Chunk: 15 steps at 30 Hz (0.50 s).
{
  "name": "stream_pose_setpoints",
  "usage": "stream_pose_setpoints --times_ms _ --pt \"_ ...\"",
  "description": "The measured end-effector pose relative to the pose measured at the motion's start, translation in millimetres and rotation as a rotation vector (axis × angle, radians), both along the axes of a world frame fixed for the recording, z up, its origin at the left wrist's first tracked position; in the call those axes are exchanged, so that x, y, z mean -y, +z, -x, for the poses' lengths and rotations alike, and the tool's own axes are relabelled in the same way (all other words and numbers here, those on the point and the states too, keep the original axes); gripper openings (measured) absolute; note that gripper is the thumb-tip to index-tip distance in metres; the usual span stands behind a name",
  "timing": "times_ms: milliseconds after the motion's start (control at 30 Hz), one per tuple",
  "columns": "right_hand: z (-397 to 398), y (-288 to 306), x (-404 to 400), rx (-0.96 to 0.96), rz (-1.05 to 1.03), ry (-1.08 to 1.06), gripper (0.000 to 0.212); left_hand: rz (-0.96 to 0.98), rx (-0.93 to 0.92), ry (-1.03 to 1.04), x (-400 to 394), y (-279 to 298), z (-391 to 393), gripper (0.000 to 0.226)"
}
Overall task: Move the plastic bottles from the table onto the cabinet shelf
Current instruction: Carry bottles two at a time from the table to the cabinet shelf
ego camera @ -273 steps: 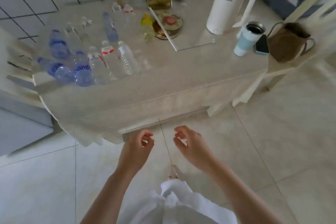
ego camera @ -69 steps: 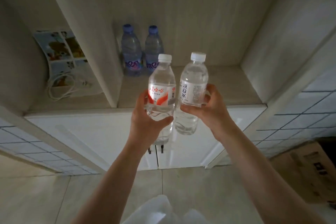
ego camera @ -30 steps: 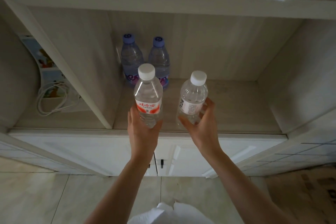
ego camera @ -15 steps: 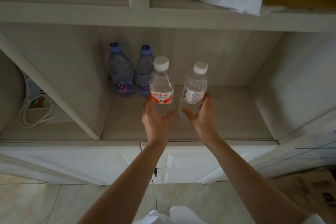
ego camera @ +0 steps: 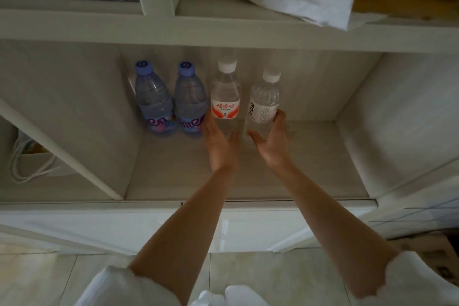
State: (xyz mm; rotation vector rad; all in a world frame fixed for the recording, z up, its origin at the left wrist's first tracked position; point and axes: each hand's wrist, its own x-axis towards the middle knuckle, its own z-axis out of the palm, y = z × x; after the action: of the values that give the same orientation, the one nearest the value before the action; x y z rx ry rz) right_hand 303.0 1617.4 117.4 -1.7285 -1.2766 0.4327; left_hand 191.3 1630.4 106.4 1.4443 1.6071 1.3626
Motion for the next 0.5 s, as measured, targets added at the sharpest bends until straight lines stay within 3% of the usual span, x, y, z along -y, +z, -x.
stream_pose_setpoints --times_ms 333,500 --pt "-9 2 -19 -0.01 -0.009 0.01 0.078 0.042 -0.031 0.027 -14 0 -6 0.088" --pt "-13 -1 -18 -0.013 0.003 0.04 0.083 0.093 0.08 0.031 -12 -1 -5 0.083"
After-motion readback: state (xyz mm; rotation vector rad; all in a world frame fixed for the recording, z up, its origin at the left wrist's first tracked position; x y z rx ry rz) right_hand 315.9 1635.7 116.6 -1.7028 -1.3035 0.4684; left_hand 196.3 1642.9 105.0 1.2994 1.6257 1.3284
